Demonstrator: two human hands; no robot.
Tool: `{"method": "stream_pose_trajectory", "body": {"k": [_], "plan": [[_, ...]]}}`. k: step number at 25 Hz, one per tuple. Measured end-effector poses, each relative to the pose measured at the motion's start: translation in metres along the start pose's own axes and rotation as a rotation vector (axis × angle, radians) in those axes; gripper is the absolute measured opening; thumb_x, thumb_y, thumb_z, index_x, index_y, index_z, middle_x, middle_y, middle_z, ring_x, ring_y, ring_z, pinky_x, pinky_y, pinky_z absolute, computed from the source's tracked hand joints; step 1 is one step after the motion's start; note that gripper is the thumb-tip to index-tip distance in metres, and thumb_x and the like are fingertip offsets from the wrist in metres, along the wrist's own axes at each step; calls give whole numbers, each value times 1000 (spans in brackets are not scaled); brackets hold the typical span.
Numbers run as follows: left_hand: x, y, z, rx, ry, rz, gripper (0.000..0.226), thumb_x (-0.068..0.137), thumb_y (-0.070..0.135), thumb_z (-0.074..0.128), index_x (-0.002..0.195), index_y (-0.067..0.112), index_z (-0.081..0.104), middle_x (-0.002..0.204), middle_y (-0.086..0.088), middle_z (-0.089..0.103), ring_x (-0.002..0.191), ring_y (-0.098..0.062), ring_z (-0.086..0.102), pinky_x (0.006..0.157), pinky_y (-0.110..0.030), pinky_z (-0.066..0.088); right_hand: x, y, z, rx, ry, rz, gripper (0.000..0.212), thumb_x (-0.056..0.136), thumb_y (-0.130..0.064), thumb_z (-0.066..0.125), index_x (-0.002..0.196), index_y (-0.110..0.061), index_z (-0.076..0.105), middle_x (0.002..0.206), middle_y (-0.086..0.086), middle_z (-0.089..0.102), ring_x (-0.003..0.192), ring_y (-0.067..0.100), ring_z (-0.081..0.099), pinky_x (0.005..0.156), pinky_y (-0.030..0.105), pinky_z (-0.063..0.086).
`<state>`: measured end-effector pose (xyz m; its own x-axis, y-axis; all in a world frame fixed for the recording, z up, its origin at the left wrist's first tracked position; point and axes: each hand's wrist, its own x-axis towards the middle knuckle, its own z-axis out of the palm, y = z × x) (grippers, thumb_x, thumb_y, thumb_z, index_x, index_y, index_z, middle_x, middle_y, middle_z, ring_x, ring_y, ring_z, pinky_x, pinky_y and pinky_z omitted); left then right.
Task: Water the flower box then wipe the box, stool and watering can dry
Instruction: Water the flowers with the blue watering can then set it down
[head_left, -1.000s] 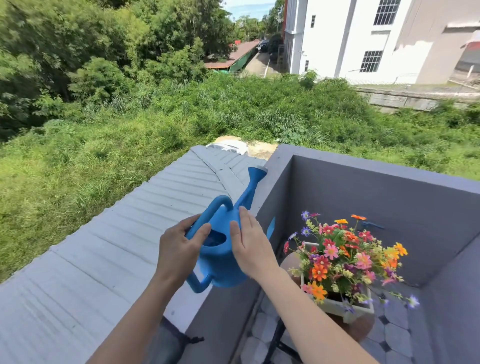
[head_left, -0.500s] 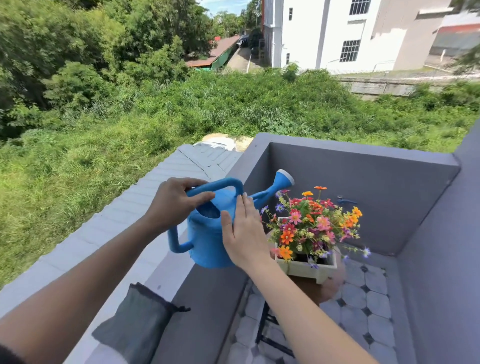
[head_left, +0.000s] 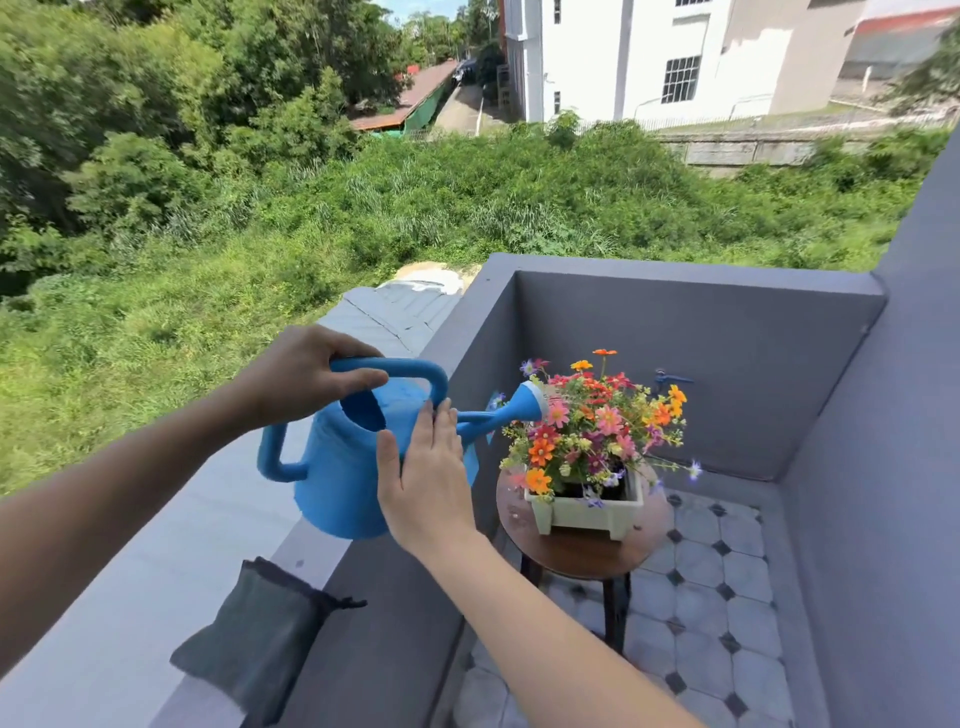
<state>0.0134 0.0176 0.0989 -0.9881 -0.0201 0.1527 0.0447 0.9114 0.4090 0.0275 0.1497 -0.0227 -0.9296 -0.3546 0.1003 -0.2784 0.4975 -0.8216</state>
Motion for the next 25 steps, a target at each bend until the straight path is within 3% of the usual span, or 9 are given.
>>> {"method": "stream_pose_trajectory", "body": {"k": [2,4,7,11,14,16,20,22,25], "plan": [[2,0,-8,70,-19,21,20,82,26,71,99,18,74,79,2,74,68,-3,62,64,-10,45,-1,-2,3,-6,-3,-20,101,71,-69,-8,154,-12,0,163,9,-7,150,21,-9,110,24,-11],[4,3,-15,117,-45,57,20,83,27,69,100,18,74,77,1,73,65,0,62,62,-12,46,-4,-3,3,-17,16,-43,96,74,-68,-6,154,-15,1,163,7,-6,150,21,-9,110,24,-10],[6,6,-25,138,-62,46,22,83,33,68,99,19,74,73,5,72,64,-5,61,61,-25,48,-9,-3,2,-68,67,-97,89,80,-65,-3,154,-16,8,163,6,2,151,20,-2,112,25,-8],[7,10,-33,185,-78,56,18,82,33,70,95,22,75,57,23,66,57,11,56,48,-9,36,-12,-6,11,-105,195,-249,80,91,-57,3,151,-9,23,160,6,18,149,21,10,116,33,-4],[7,15,-37,233,-98,84,27,76,40,73,99,25,75,70,17,68,70,5,59,50,-12,40,-11,-8,14,-106,124,-317,81,89,-56,-1,152,-9,16,162,6,11,150,17,3,118,28,-6],[5,18,-40,246,-93,75,32,72,41,76,101,28,74,70,13,68,67,4,58,50,-12,41,-9,-10,11,-90,62,-338,83,86,-57,-2,153,-10,9,163,4,5,150,15,-3,118,26,-9],[3,22,-44,262,-86,72,34,74,36,75,106,27,72,47,26,58,50,14,50,50,-4,37,-4,-15,7,-67,-7,-346,80,87,-55,5,153,-11,3,163,3,-1,150,14,-9,116,24,-11],[4,23,-48,267,-90,70,32,76,35,73,106,25,72,50,41,53,47,11,49,49,-6,37,0,-17,4,-79,-15,-349,80,88,-57,5,153,-11,3,163,4,-2,150,16,-9,115,24,-12],[5,20,-51,286,-70,65,31,77,33,73,106,23,73,44,27,57,48,12,50,49,-4,37,7,-20,2,-101,-55,-344,74,95,-55,14,153,-10,4,163,5,-2,150,17,-7,116,26,-10]]}}
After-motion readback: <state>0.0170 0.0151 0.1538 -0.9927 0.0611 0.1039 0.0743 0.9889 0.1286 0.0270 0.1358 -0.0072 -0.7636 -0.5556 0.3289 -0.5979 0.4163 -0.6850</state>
